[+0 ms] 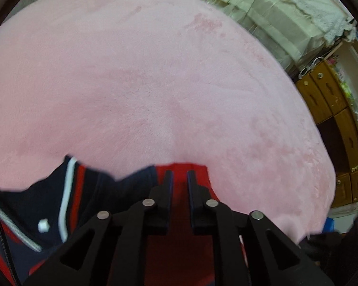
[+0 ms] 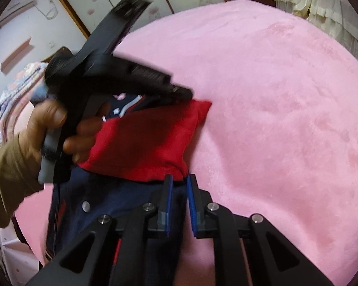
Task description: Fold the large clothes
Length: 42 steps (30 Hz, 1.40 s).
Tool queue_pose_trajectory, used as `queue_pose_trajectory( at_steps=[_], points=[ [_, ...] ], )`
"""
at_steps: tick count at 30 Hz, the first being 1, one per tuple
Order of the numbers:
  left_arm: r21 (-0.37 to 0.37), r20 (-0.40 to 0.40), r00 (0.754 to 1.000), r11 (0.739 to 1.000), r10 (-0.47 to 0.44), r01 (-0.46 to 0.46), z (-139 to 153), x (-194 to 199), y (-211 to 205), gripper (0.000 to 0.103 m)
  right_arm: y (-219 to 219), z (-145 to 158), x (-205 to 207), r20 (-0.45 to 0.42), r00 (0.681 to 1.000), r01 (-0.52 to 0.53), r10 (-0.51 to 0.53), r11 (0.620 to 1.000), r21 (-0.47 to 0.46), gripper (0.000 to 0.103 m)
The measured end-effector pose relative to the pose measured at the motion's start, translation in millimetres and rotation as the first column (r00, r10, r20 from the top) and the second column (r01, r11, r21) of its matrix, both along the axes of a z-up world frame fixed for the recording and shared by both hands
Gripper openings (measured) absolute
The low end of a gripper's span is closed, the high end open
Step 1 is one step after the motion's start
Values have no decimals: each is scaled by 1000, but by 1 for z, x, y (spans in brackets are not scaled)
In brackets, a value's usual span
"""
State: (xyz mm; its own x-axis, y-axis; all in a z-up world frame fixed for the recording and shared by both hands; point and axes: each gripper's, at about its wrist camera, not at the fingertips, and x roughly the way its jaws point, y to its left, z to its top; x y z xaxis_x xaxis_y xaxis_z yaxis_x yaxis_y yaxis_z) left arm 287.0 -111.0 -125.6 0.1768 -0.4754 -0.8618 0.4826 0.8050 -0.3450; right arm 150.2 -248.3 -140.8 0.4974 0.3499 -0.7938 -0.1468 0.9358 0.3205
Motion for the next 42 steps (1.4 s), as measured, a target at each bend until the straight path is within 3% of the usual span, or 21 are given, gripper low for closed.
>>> queue_pose_trajectory(
  at_steps=[4,8,13,15,18,23,26,30,32,41,42],
  points=[
    [-54,40,996,996,79,-77,21,-28,37,18,2,14,9,48,999,-2,1,1000,22,12],
    [-55,84,975,978,208,-204,21,-59,84,18,17,15,21,77,997,-26,25,1000,15,12],
    [-81,-9,946,942,325,-324,-12,-77,123,18,30,-9,33,10,999,-47,47,998,-36,12],
    [-73,-24,936,933,350,-351,-27,-82,133,18,35,-22,37,-17,999,-34,32,995,-99,8],
    [-132,-46,929,919,368,-371,-36,-85,145,18,29,-30,33,-26,1000,7,-13,981,-194,8],
    [-139,-49,926,915,375,-378,-34,-84,142,18,27,-28,30,-33,999,17,-24,983,-180,12],
    [-100,-19,924,919,382,-382,-27,-88,140,20,30,-24,29,-30,999,25,-30,984,-177,13],
    [-63,31,913,912,407,-405,-9,-96,147,44,32,-11,21,-20,999,33,-37,984,-174,15],
    [-45,79,901,905,426,-424,6,-104,153,51,35,-5,17,-22,999,34,-39,984,-175,15],
    [7,207,859,877,469,-480,58,-145,173,62,59,28,-5,7,1000,27,-26,987,-159,15],
    [13,220,853,873,473,-487,62,-151,174,67,64,34,-8,13,1000,22,-20,987,-160,15]
  ],
)
